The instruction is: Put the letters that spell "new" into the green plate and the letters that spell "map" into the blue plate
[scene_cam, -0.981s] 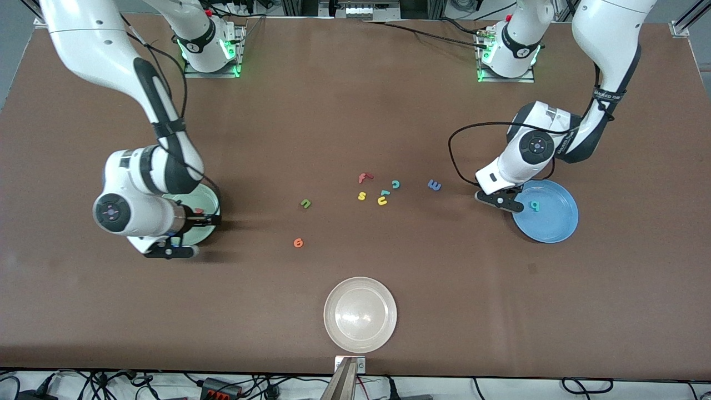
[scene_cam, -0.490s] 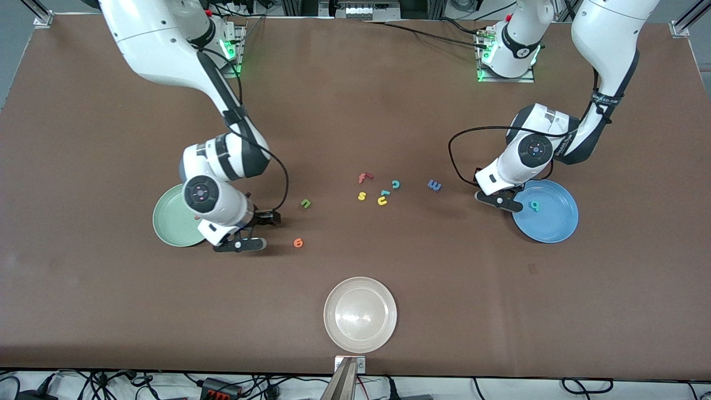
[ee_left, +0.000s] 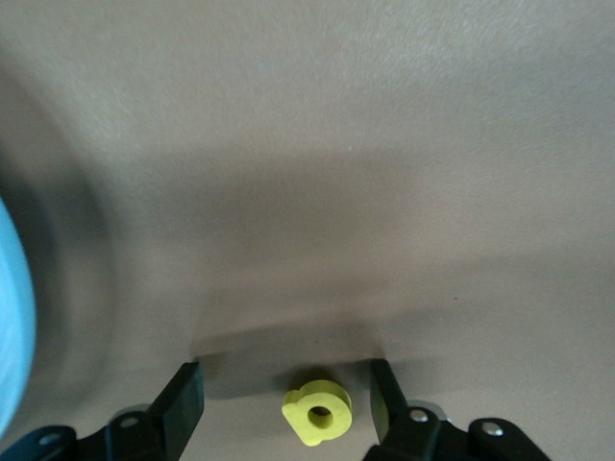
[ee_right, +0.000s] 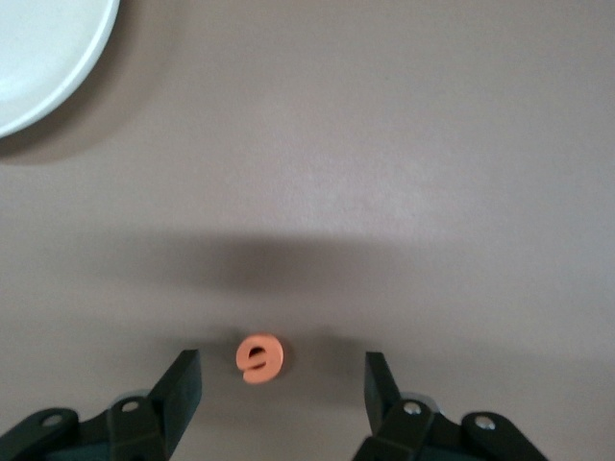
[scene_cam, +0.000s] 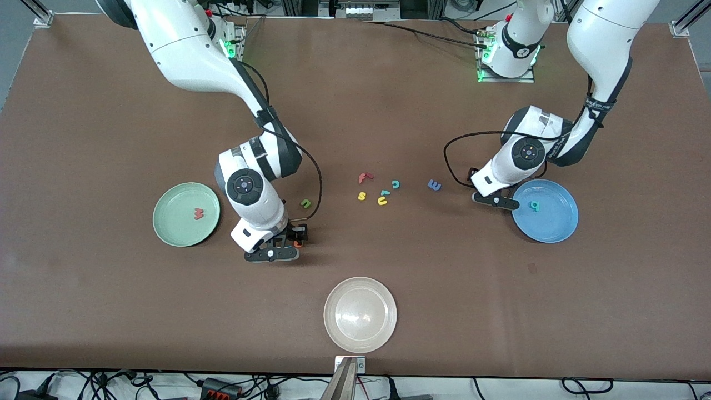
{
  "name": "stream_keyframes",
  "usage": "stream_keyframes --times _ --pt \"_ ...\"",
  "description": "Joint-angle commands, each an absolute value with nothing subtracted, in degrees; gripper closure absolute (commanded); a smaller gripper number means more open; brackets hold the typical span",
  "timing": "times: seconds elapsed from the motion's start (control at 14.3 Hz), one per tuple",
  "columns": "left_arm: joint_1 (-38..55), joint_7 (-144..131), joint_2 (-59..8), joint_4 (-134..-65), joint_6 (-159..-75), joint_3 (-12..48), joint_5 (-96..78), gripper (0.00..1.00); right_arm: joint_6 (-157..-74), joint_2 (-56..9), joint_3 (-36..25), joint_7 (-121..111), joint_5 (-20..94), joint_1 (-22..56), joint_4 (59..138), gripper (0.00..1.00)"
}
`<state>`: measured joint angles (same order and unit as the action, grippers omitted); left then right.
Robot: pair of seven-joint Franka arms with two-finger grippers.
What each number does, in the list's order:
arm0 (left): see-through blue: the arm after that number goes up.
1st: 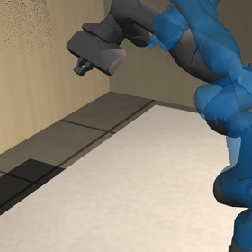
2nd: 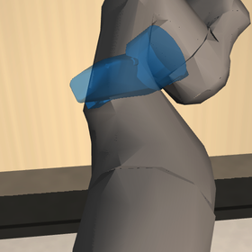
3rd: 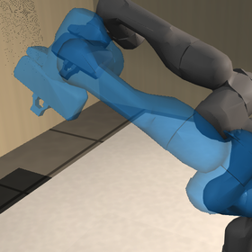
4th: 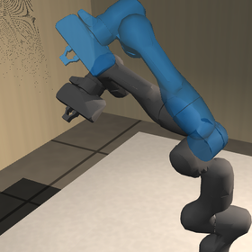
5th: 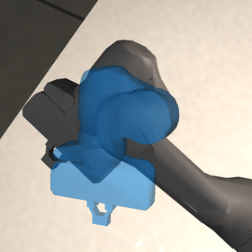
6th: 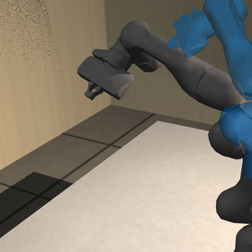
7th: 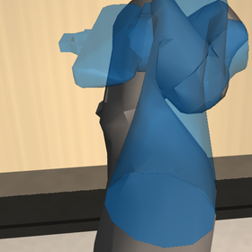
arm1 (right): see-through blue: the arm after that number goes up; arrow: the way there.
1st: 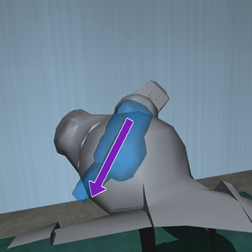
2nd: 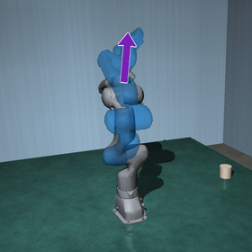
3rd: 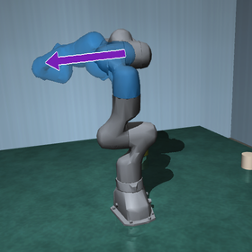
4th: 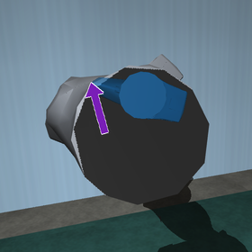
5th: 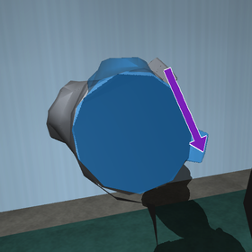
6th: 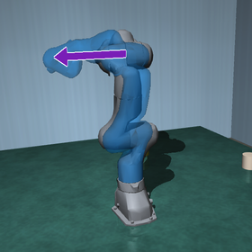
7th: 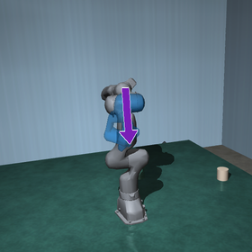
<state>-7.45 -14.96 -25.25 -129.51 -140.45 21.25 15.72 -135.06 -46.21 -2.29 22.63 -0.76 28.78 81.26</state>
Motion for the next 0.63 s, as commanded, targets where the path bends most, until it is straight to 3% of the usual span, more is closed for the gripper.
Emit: stream_keyframes --times 0.0,0.14,0.42,0.56 --pt "-7.7 -16.6 -25.2 -129.7 -140.1 22.0 16.3 0.56 -136.1 -49.1 -2.9 23.6 -1.9 30.3 79.5 0.26" --pt "-7.7 -16.4 -24.7 -129.7 -139.7 22.0 16.3 0.74 -136.2 -50.1 -2.9 23.4 -2.2 30.7 79.5 0.27" --pt "-7.6 -15.7 -21.7 -128.5 -134.7 22.3 16.3 0.75 -136.2 -50.9 -2.9 23.6 -4.0 31.6 79.5 0.29" --pt "-7.8 -15.6 -20.7 -127.2 -131.9 23.2 16.3 0.74 -136.3 -51.4 -2.9 23.6 -4.9 31.6 79.5 0.40"
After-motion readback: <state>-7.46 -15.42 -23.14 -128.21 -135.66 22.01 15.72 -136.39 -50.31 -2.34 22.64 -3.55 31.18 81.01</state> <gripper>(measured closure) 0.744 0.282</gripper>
